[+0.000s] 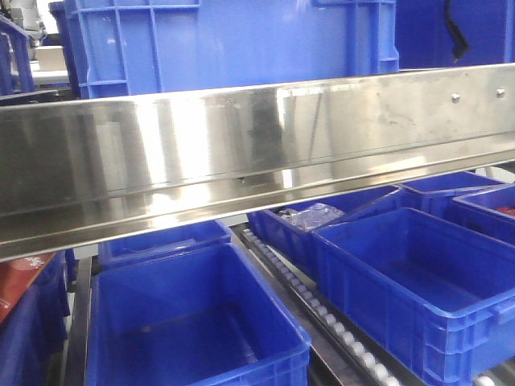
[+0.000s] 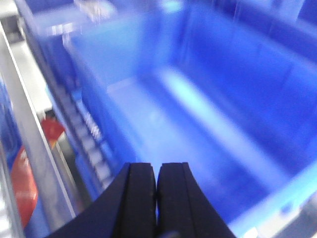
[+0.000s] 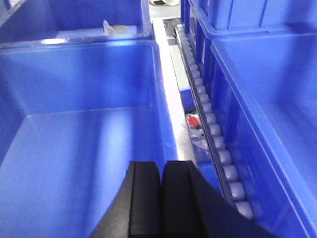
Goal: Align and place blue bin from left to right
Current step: 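Withdraw both grippers away from the placed blue bin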
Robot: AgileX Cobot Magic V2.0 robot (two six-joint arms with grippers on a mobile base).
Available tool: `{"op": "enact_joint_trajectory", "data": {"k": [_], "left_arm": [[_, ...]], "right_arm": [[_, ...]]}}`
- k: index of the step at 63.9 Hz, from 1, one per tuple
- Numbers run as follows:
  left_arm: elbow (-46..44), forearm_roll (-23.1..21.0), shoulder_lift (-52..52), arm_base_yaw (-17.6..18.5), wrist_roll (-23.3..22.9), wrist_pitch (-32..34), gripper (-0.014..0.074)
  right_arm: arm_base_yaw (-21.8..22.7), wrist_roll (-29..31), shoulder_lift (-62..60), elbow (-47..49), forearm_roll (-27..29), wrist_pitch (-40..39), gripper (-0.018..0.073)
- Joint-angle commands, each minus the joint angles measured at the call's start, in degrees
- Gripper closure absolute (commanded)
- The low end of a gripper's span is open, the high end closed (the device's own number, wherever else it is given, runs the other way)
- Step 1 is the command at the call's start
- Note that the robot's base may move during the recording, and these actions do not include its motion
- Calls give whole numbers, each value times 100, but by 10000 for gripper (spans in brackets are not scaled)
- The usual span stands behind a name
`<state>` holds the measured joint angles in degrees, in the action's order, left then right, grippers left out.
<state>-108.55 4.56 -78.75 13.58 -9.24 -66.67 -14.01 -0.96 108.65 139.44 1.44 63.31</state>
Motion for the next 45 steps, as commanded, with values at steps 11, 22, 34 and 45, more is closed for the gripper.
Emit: {"op": "enact_joint_trajectory", "data": {"k": [11,22,34,45], "left_arm": [[1250,5,760,31,27,1321,592],[2041,34,1315,31,27,2118,592],[2510,193,1718,31,27,2566,592],[2701,378,1922,31,27,2625,592]], "right_arm": [[32,265,-88,-450,-77,-675,638],[32,419,-146,-1238,-77,-1444,638],[21,706,-566,-2288,-77,-2450,638],[21,703,-1421,-3556,-77,-3284,638]]}}
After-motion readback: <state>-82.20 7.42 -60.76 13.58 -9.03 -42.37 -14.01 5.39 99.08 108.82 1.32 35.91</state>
